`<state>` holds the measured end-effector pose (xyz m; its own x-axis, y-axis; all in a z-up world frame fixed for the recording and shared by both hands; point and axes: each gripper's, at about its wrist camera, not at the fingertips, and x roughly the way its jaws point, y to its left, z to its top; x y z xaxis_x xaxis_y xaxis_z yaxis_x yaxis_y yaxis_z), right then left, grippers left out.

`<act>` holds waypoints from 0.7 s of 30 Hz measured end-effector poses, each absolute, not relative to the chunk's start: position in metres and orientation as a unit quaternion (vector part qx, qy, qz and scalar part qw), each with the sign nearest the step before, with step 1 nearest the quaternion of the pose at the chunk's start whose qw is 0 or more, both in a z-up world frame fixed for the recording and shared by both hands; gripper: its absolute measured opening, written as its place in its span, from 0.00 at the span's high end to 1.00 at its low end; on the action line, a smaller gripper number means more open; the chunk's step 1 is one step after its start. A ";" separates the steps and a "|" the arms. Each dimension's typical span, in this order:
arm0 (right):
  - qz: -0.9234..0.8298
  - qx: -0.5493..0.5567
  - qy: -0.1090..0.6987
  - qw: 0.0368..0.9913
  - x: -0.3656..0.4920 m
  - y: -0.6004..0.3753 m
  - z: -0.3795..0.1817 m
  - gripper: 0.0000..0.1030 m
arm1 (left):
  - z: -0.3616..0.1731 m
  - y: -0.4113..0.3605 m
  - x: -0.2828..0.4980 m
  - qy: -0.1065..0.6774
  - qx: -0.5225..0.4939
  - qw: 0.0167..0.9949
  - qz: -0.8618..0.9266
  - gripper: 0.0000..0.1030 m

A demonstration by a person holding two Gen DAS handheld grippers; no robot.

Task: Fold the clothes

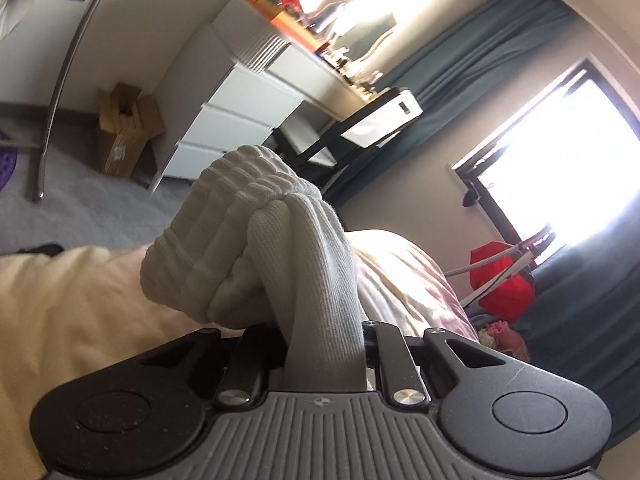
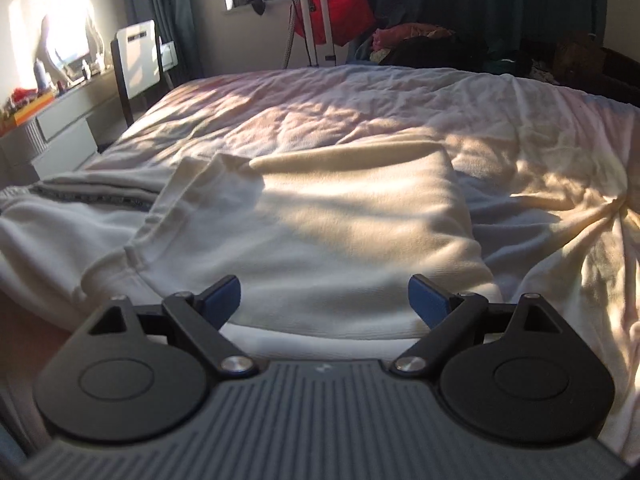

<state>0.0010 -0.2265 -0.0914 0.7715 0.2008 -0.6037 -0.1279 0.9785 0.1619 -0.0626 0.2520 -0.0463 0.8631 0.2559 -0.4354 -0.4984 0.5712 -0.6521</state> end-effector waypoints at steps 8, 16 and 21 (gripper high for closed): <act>0.026 0.162 0.282 0.945 -0.026 -0.285 -0.068 0.10 | 0.041 0.135 -0.039 0.078 -0.323 0.927 0.173 0.86; -0.035 0.213 0.242 0.946 -0.024 -0.327 -0.061 0.10 | 0.088 -0.017 0.001 0.028 -0.251 0.963 0.095 0.87; -0.064 0.236 0.211 0.946 -0.023 -0.350 -0.058 0.10 | 0.065 -0.114 0.021 0.022 -0.207 0.976 0.057 0.87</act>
